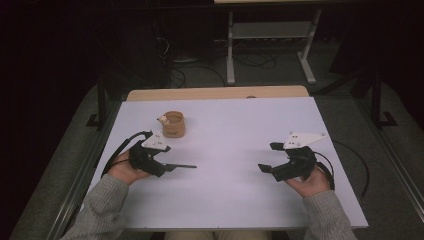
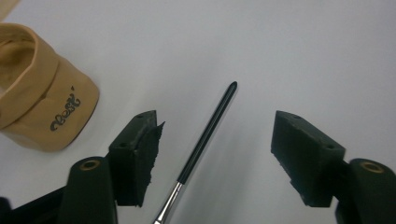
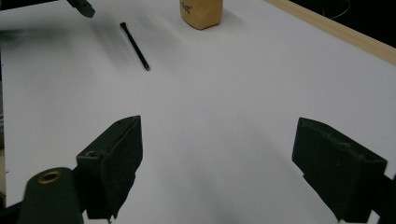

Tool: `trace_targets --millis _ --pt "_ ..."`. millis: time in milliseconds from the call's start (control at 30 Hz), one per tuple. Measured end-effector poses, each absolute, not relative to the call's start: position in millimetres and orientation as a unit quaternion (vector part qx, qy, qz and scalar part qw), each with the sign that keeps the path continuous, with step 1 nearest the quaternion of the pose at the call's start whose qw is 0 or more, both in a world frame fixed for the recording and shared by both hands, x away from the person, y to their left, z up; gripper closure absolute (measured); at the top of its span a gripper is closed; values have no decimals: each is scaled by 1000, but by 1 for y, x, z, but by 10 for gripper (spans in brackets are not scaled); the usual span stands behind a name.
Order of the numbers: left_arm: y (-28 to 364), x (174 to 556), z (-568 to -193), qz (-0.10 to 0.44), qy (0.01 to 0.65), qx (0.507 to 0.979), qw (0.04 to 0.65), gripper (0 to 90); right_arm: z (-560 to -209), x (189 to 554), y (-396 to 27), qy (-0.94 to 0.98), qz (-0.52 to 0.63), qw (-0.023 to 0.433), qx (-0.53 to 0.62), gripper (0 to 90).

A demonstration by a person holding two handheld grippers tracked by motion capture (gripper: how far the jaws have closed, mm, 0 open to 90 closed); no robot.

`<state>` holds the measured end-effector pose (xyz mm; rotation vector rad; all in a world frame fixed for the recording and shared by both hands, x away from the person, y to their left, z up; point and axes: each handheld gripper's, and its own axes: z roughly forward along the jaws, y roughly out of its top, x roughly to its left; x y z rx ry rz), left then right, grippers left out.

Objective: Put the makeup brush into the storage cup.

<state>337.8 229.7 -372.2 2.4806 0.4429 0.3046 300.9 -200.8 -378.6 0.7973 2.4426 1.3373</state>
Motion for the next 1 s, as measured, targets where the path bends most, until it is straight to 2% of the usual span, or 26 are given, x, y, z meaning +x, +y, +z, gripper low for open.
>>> trace_targets --millis 333,1000 --pt "224 362 -391 75 144 957 240 432 -381 298 -206 838 458 118 272 154" --pt "224 379 -412 35 150 966 209 616 -390 296 -219 838 456 104 280 155"
